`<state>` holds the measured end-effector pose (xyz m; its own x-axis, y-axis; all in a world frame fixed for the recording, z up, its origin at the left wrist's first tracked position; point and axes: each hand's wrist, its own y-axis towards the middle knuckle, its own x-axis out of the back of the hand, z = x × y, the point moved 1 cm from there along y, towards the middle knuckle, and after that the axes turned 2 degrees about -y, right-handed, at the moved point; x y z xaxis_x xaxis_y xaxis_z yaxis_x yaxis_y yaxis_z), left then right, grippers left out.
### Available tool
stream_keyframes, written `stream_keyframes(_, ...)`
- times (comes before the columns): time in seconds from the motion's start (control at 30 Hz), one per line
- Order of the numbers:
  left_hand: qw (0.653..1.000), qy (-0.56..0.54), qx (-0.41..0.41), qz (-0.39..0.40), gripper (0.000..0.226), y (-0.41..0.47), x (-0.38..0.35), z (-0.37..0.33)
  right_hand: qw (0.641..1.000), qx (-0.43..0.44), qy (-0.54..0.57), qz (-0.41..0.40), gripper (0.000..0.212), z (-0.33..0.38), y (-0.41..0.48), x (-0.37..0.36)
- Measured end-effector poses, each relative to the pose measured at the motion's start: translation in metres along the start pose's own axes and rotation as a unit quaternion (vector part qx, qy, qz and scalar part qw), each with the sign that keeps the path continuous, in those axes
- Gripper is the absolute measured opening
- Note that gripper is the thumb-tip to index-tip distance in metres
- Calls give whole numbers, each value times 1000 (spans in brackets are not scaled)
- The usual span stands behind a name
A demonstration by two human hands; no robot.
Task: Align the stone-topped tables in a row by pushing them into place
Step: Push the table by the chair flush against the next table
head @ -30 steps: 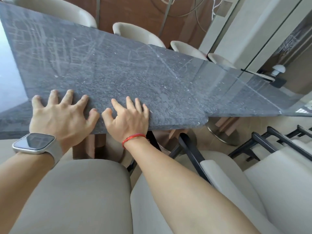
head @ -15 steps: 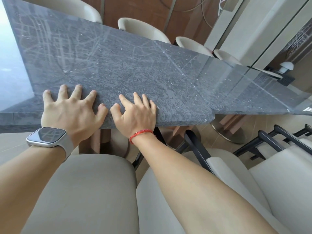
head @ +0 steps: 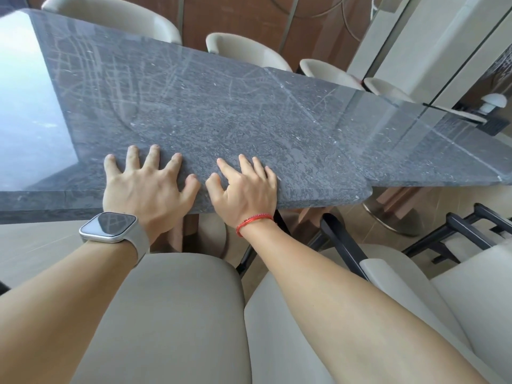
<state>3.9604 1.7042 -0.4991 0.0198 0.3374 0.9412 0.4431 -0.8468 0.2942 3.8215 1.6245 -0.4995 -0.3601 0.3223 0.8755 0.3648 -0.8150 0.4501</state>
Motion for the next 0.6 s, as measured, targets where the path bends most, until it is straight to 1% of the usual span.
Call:
stream_keyframes(0.07, 1000, -6, -16, 5, 72, -1, 6, -1, 1000, 0, -9, 3, 53, -3, 1, 0)
stream_keyframes(0.13, 1000, -6, -24, -10, 72, -5, 13, 11, 1000, -3, -5, 9, 54, -1, 0, 0)
stream_keyframes(0.2, 999, 13, -10, -28, 70, -10, 20, 38, 1000, -3, 1, 7, 53, 2, 0, -1)
stream_keyframes(0.3, 999, 39, 29, -19, 72, -17, 24, 69, 1000, -4, 6, -5, 53, 2, 2, -2)
stream_keyframes(0.43, 997, 33, 45, -44, 65, -16, 19, 65, 1000, -3, 4, -15, 54, 0, 2, -2)
stream_keyframes(0.53, 997, 30, 51, -46, 67, -17, 16, 67, 1000, 2, 12, -23, 59, 1, 1, -4)
stream_keyframes(0.6, 996, 33, 45, -65, 68, -20, 12, 72, 1000, 1, 15, -18, 60, 4, 0, -4)
